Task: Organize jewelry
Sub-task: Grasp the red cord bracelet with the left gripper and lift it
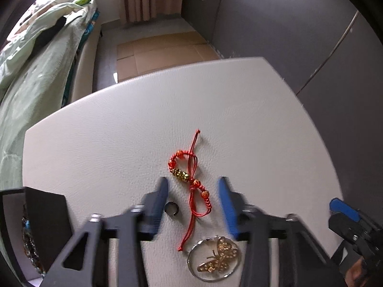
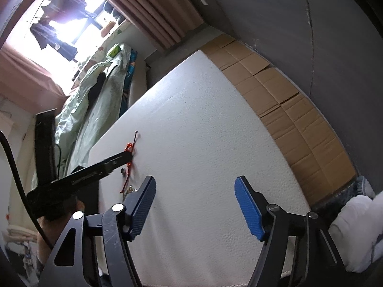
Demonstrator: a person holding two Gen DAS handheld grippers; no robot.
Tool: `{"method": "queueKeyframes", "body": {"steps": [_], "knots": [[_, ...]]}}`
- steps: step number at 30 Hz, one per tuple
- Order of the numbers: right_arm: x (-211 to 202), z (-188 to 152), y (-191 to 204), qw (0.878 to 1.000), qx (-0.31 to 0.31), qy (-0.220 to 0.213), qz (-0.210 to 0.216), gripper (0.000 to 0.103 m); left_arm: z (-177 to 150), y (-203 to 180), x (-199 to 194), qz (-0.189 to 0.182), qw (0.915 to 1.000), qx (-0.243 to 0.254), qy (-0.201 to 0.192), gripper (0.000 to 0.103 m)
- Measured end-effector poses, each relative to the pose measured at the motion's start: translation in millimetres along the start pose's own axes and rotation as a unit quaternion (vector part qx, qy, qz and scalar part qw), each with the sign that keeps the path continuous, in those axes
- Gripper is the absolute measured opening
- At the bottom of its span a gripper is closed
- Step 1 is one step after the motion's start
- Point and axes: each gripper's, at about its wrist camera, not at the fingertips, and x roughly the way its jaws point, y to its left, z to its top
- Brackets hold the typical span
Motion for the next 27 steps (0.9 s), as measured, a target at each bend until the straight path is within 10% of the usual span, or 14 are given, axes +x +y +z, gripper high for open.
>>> {"method": "queueKeyframes", "body": {"steps": [2, 27], "knots": [[3, -1, 5, 1.0, -0.011, 0.006, 0.002, 0.066, -1, 2, 1, -0.004, 1.0, -0.001, 0.0, 0.008], [43, -37, 101, 0.963, -0.259, 0.073, 0.013, 0.044, -25, 50, -94, -0.071, 0.9926, -0.055, -0.082, 0.007]]}}
